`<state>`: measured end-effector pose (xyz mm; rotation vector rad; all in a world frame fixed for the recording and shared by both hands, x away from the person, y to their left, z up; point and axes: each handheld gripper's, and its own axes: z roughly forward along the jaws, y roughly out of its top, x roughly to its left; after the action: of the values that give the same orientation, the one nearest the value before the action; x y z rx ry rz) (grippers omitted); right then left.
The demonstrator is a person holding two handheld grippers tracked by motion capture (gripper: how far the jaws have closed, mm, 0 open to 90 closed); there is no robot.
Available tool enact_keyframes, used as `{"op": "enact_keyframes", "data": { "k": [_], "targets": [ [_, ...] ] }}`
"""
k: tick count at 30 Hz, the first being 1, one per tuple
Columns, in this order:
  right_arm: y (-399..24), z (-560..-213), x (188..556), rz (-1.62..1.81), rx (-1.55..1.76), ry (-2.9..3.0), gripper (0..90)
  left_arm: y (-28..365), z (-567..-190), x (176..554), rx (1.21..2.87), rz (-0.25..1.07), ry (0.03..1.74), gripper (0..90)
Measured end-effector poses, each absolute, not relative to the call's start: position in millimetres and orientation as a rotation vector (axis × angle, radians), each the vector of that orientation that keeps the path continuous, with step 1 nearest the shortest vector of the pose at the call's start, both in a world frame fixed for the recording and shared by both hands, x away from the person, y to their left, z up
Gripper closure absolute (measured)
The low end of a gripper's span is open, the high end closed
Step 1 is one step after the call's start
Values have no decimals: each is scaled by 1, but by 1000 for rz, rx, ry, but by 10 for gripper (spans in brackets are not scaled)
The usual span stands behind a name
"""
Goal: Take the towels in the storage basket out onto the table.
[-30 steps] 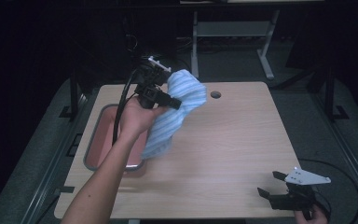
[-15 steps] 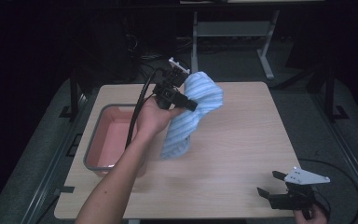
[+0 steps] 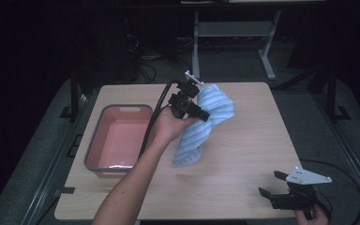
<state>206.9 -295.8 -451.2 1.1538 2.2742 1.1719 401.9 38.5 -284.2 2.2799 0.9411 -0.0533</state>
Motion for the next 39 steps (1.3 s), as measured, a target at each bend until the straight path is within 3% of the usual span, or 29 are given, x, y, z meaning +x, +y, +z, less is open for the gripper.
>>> {"op": "enact_keyframes", "data": {
  "k": [39],
  "targets": [
    [-297, -451, 207, 1180, 1151, 2268, 140, 9, -373, 411, 2240, -213, 1038, 703]
  ]
}}
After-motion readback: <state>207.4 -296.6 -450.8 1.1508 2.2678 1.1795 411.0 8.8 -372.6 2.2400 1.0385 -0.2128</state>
